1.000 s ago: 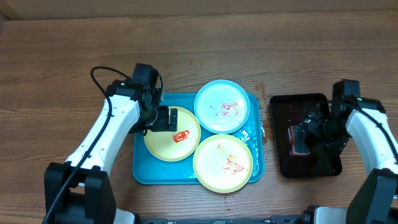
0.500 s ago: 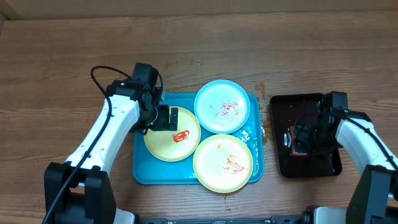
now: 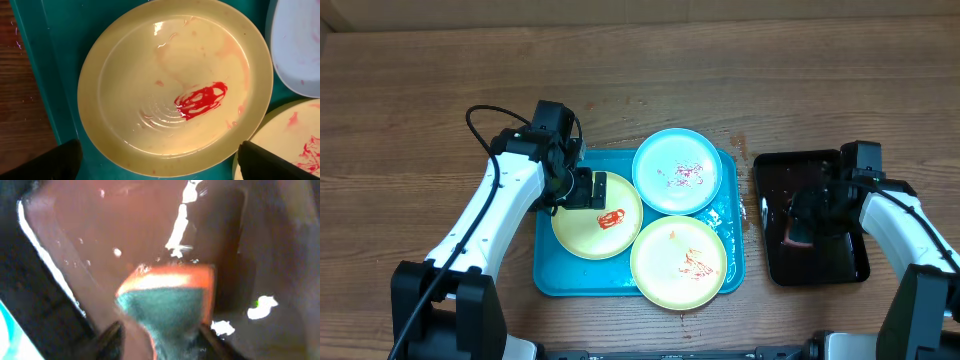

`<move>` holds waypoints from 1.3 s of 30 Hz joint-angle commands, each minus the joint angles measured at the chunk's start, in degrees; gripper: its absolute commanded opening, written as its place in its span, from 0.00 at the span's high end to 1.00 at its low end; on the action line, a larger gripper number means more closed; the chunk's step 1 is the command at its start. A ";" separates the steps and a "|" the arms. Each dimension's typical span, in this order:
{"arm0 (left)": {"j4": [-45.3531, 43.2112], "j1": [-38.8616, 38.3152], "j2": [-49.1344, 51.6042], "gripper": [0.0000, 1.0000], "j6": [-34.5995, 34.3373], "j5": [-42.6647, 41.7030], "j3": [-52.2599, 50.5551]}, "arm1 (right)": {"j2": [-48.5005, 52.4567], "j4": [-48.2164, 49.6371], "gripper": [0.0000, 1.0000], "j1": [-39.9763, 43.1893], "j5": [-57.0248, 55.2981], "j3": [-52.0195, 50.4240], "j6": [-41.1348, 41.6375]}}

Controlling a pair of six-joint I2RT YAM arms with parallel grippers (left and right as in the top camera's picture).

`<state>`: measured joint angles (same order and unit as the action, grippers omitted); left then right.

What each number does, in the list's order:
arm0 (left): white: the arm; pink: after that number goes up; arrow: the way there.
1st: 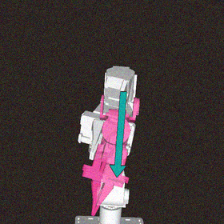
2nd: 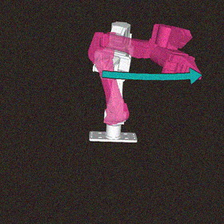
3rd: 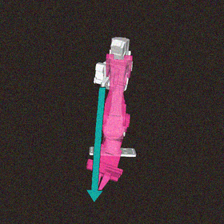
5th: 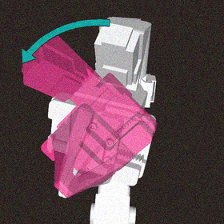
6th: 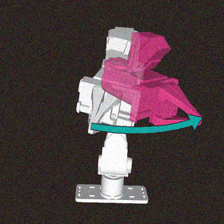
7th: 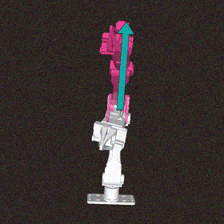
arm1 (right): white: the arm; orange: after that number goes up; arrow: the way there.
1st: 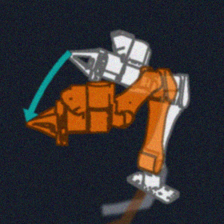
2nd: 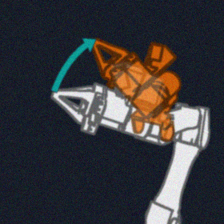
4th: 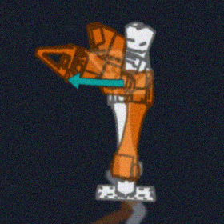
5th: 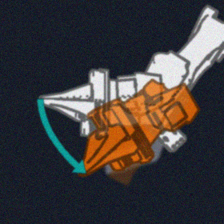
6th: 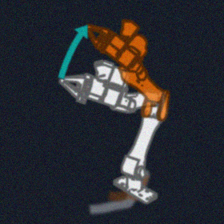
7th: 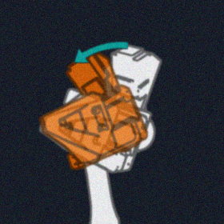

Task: Clean dirty plates on tray and stack at the side

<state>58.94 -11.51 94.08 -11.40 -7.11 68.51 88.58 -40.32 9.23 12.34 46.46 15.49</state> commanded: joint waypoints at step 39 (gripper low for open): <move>3.15 5.33 1.18 0.41 1.14 5.49 0.87 | 0.15 -6.54 0.96 -0.24 2.38 3.50 -0.59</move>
<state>62.08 -8.45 94.15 -10.48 -1.87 68.53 88.66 -46.96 9.28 13.74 48.53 14.96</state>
